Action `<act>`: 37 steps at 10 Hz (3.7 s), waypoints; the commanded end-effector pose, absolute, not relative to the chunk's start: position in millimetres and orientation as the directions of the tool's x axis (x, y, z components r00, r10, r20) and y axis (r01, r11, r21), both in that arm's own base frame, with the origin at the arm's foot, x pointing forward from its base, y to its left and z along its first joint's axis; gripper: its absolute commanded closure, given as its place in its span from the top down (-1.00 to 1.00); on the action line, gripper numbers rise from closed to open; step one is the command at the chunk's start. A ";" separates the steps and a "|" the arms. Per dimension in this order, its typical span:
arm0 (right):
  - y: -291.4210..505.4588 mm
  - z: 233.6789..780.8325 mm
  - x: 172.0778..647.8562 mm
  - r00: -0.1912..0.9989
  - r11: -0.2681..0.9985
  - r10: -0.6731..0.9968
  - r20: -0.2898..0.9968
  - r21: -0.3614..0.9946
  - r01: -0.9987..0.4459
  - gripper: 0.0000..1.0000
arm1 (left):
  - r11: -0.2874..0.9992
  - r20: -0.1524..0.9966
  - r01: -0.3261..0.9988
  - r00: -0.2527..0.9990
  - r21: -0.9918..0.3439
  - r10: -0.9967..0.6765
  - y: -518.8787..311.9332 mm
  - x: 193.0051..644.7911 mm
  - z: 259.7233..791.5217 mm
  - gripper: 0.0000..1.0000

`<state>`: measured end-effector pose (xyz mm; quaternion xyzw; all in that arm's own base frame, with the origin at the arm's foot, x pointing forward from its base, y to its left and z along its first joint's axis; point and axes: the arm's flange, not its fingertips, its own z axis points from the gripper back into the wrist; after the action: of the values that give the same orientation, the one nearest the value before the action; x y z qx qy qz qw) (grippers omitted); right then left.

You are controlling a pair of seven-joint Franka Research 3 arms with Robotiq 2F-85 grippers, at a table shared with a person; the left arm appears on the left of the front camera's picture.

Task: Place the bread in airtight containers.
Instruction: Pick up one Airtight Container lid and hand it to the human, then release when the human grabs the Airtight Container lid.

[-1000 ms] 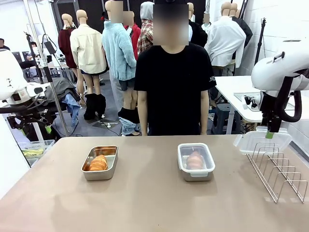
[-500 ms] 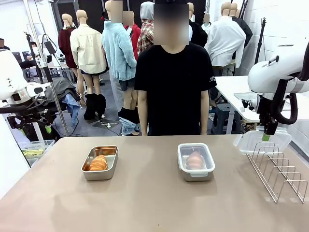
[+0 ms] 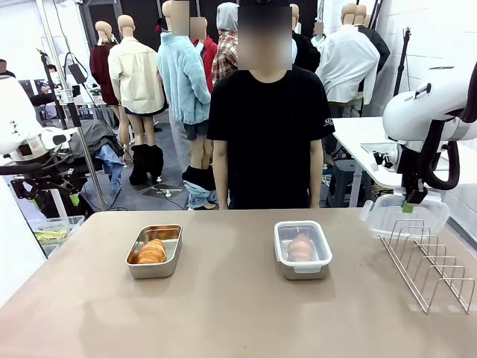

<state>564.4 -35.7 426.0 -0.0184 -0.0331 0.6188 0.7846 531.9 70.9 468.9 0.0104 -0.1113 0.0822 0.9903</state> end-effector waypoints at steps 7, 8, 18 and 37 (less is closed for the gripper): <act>-33.0 424.7 565.2 0.227 0.228 0.973 0.028 -0.061 -0.972 -1.00 | 0.985 0.219 -0.173 0.961 0.002 0.169 72.1 530.6 470.5 0.94; -33.0 424.7 565.2 0.227 0.228 0.973 0.028 -0.061 -0.972 -1.00 | 0.985 0.219 -0.173 0.961 0.002 0.169 72.1 530.6 470.5 0.94; 20.2 601.0 545.7 0.442 0.444 0.882 0.162 0.022 -0.896 -1.00 | 0.985 0.219 -0.173 0.961 0.002 0.169 72.1 530.6 470.5 0.94; 50.8 566.3 629.2 0.724 0.615 0.612 0.319 0.384 -0.689 -1.00 | 0.985 0.219 -0.173 0.961 0.002 0.169 72.1 530.6 470.5 0.94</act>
<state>631.9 50.3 566.8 0.2444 -0.0766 0.3721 0.8921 531.9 71.0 468.9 0.0104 -0.1112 0.0822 0.9903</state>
